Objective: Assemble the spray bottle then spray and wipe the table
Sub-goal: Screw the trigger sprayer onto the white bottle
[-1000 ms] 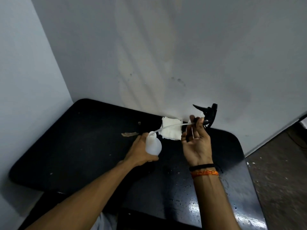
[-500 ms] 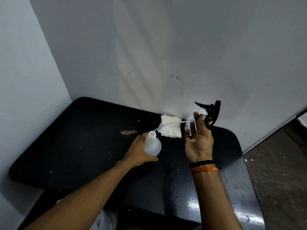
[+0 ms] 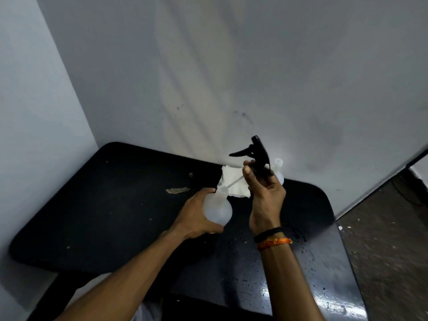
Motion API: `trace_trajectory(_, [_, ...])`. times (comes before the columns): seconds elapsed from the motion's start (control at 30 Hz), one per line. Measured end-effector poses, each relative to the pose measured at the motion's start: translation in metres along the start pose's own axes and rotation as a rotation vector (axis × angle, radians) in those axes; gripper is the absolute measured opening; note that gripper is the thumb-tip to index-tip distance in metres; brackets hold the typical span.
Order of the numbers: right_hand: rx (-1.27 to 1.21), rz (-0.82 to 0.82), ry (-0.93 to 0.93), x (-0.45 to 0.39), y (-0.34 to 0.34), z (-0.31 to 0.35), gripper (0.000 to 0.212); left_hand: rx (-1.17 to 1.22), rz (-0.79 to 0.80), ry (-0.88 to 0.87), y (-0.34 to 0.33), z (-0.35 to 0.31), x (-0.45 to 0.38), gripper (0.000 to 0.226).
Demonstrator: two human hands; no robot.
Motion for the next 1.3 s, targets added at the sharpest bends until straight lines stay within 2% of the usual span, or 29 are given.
trace_trajectory(0.13, [0.058, 0.111, 0.007, 0.000, 0.000, 0.000, 0.028, 0.055, 0.043, -0.017, 0.005, -0.017, 0.005, 0.106])
trace_trajectory(0.23, [0.103, 0.166, 0.000, 0.000, -0.001, 0.003, 0.030, 0.170, 0.050, -0.029, 0.008, -0.028, 0.009, 0.098])
trace_trajectory(0.37, [0.114, 0.206, -0.029, 0.001, -0.001, 0.008, 0.041, 0.444, 0.115, 0.004, 0.015, -0.041, 0.014, 0.091])
trace_trajectory(0.57, [-0.008, 0.235, -0.122, -0.001, 0.001, 0.012, 0.029, 0.750, 0.279, 0.033, 0.020, -0.054, 0.021, 0.062])
trace_trajectory(0.63, [-0.052, 0.267, -0.136, -0.002, 0.003, 0.012, 0.032, 0.823, 0.309, 0.045, 0.016, -0.059, 0.022, 0.053])
trace_trajectory(0.77, [-0.177, 0.290, -0.173, -0.004, 0.006, 0.017, 0.034, 0.891, 0.357, 0.059, 0.011, -0.066, 0.020, 0.059])
trace_trajectory(0.93, [-0.303, 0.322, -0.219, -0.004, 0.011, 0.022, 0.035, 0.940, 0.385, 0.049, 0.009, -0.069, 0.018, 0.051])
trace_trajectory(1.13, [-0.260, 0.324, -0.210, -0.004, 0.010, 0.024, 0.041, 1.007, 0.430, 0.060, 0.006, -0.074, 0.017, 0.072])
trace_trajectory(1.3, [-0.202, 0.310, -0.183, -0.003, 0.010, 0.028, 0.048, 1.022, 0.484, 0.044, 0.007, -0.077, 0.017, 0.072])
Point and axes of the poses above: each hand's wrist, its own x-axis away from the middle knuckle, its own y-axis out of the back of the hand, z = x × y, the point moved 1 cm from there along -x, towards the middle knuckle
